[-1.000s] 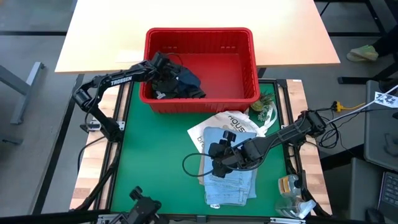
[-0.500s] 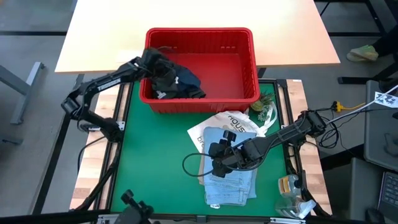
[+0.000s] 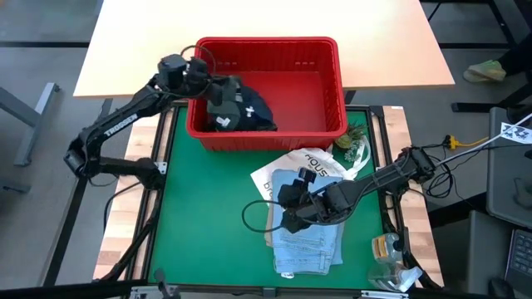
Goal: Fold Laundry from Bin
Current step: Fold the green polo shirt
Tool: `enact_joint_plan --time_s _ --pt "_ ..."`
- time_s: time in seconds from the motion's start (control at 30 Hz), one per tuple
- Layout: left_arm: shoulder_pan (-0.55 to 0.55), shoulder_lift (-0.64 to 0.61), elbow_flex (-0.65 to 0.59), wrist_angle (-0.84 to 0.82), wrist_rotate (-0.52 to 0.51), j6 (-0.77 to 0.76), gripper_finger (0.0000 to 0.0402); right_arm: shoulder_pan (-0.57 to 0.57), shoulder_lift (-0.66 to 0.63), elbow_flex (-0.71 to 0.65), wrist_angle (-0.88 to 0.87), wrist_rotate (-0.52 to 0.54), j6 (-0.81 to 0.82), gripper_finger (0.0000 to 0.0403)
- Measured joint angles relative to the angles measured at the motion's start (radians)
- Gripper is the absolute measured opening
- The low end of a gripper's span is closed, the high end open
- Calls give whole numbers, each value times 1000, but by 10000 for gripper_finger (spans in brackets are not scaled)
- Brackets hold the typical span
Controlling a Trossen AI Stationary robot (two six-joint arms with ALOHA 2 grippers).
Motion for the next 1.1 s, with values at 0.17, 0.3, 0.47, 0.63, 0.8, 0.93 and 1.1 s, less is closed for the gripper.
enact_joint_plan --time_s 0.17,0.3,0.47,0.63,0.8,0.93,1.1 --pt "-1 -52 0 113 98 -120 0 -16 0 139 -63 176 -79 179" --pt "-18 -76 0 253 166 -226 0 -48 0 256 -69 295 -137 179" --pt "-58 -81 0 387 181 -284 0 -132 -2 374 -30 304 -240 179" --pt "-81 -81 0 361 190 -279 0 -232 -2 408 -18 125 -241 179" --pt "-84 -80 0 329 230 -260 0 -329 17 408 14 -96 -241 179" --pt "-76 -80 0 295 264 -179 0 -402 58 407 42 -225 -241 179" --pt "-49 -80 0 217 237 -45 1 -446 84 407 38 -304 -241 179"
